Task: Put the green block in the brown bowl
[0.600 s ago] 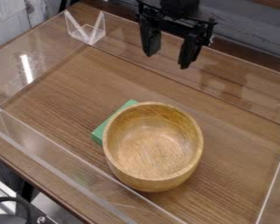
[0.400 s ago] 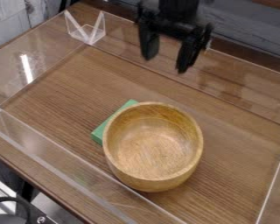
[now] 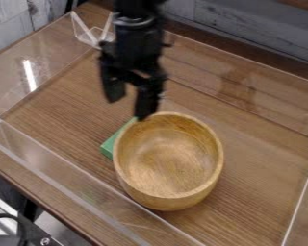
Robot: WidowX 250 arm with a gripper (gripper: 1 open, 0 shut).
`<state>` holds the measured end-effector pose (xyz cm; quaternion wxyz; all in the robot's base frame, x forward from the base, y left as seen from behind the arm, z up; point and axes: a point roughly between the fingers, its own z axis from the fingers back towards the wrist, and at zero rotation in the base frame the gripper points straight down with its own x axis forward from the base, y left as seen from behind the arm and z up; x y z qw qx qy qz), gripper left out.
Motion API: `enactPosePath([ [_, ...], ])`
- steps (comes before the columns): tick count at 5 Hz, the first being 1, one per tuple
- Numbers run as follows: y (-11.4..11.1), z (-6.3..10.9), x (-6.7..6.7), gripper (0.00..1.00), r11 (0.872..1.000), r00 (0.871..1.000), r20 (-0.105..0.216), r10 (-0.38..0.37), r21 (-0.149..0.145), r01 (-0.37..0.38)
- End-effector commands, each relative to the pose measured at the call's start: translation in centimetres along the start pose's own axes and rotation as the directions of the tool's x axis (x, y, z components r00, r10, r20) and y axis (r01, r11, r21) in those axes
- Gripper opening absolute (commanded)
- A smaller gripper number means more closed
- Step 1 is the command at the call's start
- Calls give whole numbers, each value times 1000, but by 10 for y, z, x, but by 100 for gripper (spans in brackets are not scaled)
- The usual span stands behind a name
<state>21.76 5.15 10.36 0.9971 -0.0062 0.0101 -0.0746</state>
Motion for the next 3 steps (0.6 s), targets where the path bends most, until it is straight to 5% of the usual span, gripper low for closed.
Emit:
enactPosePath([
  [1, 17, 5, -18, 100, 999, 995, 100, -28, 29, 25],
  [3, 13, -17, -19, 100, 1000, 992, 123, -11, 14, 10],
])
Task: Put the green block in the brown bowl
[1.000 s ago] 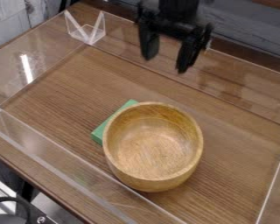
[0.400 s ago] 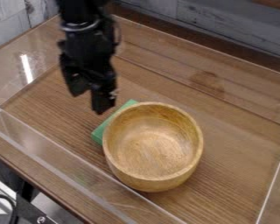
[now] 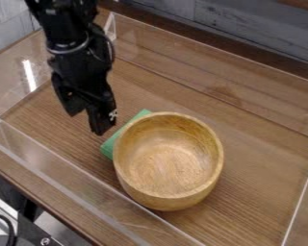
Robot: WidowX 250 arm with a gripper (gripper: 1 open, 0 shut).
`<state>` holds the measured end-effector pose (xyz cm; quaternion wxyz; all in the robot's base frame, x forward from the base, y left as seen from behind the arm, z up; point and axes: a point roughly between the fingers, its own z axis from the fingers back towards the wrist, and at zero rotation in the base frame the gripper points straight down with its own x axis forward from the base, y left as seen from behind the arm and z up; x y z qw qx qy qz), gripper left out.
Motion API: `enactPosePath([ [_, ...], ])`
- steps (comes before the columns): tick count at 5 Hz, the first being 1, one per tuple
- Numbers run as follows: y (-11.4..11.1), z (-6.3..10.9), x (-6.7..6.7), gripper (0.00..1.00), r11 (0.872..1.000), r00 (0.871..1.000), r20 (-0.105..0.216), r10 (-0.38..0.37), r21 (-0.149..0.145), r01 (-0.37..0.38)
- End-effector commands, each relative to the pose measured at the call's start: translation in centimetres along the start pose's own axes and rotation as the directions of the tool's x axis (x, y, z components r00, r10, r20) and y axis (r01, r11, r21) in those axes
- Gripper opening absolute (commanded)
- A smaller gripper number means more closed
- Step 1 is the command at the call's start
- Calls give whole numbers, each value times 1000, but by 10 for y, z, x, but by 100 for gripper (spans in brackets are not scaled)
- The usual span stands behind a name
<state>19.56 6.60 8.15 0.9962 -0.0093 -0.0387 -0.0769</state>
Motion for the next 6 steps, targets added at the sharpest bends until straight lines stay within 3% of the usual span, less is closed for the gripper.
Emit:
enactPosePath([
  [1, -4, 0, 6, 100, 1000, 1000, 28, -6, 0, 6],
  [6, -14, -24, 9, 100, 999, 999, 46, 0, -45, 2],
])
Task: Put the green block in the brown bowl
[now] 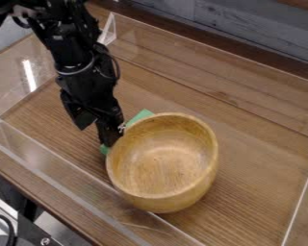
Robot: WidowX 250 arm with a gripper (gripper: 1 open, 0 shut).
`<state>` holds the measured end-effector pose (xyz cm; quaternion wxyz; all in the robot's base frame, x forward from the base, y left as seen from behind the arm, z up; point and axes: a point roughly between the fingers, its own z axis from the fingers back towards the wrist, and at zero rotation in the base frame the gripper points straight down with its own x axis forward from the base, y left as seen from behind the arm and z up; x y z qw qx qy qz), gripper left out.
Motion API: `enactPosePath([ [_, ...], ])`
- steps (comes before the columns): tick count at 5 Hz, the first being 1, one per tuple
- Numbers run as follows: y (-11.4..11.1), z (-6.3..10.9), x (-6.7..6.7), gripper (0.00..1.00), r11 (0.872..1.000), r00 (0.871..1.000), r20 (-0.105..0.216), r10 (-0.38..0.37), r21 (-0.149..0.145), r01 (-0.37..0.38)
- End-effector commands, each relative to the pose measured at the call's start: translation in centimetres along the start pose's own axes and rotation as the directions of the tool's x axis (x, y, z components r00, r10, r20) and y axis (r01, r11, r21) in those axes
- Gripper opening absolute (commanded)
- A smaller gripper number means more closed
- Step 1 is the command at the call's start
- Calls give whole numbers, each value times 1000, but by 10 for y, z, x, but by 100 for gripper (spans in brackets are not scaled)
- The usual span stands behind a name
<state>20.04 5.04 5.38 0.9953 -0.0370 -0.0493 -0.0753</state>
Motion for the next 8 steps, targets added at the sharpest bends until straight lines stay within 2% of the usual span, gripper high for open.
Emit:
enactPosePath([
  [1, 1, -1, 4, 100, 1000, 1000, 22, 0, 2, 0],
  [5, 3, -16, 6, 100, 1000, 999, 34, 11, -16, -10],
  [6, 4, -19, 6, 0, 1000, 999, 36, 14, -19, -13],
  [8, 5, -11, 4, 0, 999, 1000, 16, 27, -33, -27],
])
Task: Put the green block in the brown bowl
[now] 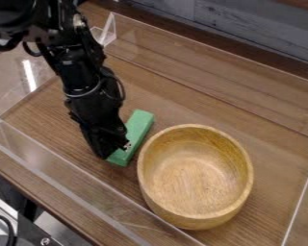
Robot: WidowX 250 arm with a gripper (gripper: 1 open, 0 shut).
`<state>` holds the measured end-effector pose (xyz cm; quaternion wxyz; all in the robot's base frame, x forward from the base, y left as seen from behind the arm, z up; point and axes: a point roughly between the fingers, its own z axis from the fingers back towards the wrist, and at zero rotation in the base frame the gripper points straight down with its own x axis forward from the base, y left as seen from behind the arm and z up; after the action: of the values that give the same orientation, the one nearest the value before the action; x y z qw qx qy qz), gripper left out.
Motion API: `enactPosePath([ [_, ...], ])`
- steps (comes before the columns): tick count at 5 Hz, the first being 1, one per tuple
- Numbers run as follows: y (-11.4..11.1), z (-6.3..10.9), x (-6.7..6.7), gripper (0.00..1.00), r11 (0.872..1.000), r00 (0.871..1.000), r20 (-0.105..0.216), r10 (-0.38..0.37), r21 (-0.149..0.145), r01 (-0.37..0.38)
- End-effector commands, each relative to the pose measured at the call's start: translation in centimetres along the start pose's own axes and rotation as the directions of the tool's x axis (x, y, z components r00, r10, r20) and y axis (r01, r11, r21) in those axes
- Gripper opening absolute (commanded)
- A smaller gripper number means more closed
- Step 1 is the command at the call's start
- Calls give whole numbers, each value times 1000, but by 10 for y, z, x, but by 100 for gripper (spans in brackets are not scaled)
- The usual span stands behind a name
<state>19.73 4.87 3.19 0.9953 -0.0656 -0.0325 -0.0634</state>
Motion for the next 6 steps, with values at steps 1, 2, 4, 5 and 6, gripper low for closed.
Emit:
enactPosePath([
  [1, 7, 17, 11, 0, 1000, 999, 47, 13, 24, -14],
  [2, 10, 25, 13, 0, 999, 998, 53, 29, 25, -30],
  [4, 14, 31, 17, 0, 999, 997, 67, 50, 17, -51],
  [5, 16, 31, 18, 0, 998, 996, 71, 59, 12, -60],
  [6, 17, 28, 20, 100, 998, 995, 76, 66, 8, -66],
])
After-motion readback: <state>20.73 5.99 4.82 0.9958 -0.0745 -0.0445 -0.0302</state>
